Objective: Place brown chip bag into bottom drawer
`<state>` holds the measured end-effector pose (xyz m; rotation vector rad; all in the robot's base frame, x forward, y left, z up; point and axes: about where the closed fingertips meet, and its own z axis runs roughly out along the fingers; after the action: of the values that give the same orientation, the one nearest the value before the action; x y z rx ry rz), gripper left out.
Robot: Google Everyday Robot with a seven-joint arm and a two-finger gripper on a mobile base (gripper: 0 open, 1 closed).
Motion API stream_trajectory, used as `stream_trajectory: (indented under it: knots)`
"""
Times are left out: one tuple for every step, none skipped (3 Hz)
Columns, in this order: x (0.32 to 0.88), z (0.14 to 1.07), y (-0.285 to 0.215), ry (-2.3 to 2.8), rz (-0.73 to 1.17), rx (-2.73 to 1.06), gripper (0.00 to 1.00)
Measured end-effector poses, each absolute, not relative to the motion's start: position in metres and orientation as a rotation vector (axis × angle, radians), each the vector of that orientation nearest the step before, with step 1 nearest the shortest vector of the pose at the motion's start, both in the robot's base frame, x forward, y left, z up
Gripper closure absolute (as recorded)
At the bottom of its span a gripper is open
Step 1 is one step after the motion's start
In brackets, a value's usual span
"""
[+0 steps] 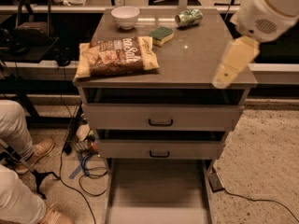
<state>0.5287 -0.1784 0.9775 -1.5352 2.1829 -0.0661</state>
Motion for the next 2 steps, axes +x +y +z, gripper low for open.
stream_trajectory:
  knots:
    - [0.572, 0.976, -0.152, 2.195, -0.07, -1.401, 0.0]
    - [0.598, 0.97, -0.108, 2.17, 0.033, -1.385, 0.0]
